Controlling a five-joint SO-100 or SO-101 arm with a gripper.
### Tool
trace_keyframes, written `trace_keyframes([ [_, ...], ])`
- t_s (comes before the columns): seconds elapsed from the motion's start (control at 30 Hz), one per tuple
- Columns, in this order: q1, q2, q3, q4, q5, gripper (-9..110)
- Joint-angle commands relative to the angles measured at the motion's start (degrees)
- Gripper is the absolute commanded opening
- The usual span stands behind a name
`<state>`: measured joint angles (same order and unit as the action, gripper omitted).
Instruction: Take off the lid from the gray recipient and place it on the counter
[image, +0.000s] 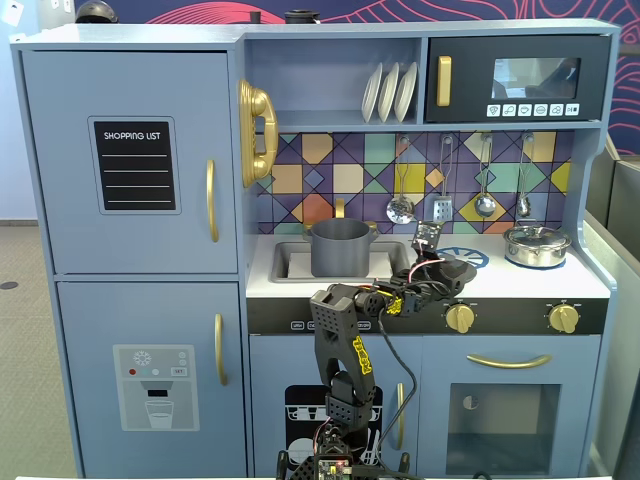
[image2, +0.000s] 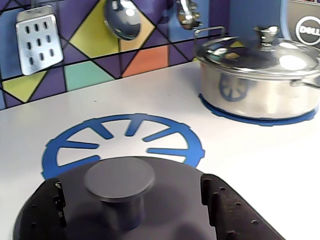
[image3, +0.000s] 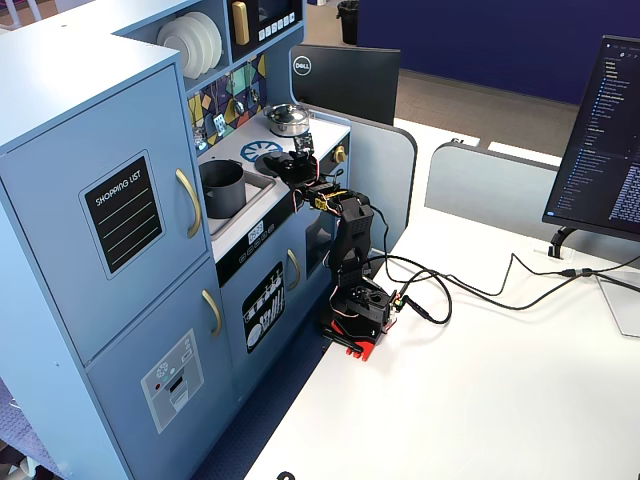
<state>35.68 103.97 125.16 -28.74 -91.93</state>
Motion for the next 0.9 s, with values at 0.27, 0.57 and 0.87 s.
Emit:
trace_keyframes([
  [0.27, -2.02, 11.69, -1.05, 0.88, 1.85, 25],
  [0.57, -8.79, 47.81, -0.35, 48.34, 9.32, 3],
  [0.87, -27.77, 62.4, 7.56, 87.19, 6.33, 0],
])
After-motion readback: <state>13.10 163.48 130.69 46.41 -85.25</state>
